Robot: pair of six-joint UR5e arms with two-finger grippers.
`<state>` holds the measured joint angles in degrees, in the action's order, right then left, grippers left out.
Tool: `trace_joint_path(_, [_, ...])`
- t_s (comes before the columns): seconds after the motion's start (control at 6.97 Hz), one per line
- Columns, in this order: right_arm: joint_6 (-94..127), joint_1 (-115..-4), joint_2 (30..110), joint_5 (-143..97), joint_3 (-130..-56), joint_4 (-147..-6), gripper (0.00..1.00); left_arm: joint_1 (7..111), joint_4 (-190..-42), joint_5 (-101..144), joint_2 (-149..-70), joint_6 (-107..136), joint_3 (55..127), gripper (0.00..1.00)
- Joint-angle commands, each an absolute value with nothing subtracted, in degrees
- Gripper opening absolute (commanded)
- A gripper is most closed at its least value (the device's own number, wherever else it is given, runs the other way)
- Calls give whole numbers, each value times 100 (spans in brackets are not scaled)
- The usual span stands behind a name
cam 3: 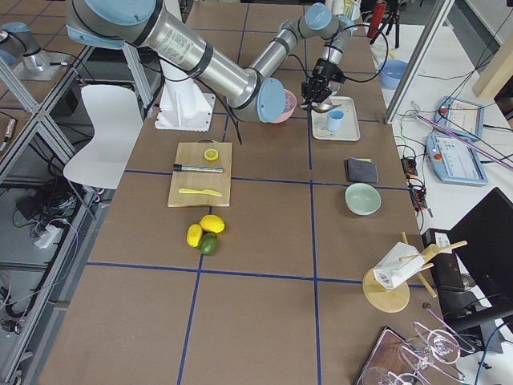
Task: Put ice in cup with scoop
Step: 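Raise the empty scoop away from the tray with the right gripper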
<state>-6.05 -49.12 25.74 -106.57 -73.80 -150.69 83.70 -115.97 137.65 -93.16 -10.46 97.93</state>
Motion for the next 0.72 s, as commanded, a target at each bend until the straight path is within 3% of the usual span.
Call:
trace_joint_path(0.0, [-458,-5543,4149,-11266,-9787,-14986,0,8402,-11593,13790,-9308,-1046,9791,100])
trace_joint_path(0.14, [-179,-5798,4897,-11703,-10348,-14951,0,8402,-11593,13790,-9308,-1046,9791,100])
trace_joint_path(0.57, [2330,-5687,5973,-11856,-10633,-14037,0,8402,-11575,13790,-9308,-1037,9791,100])
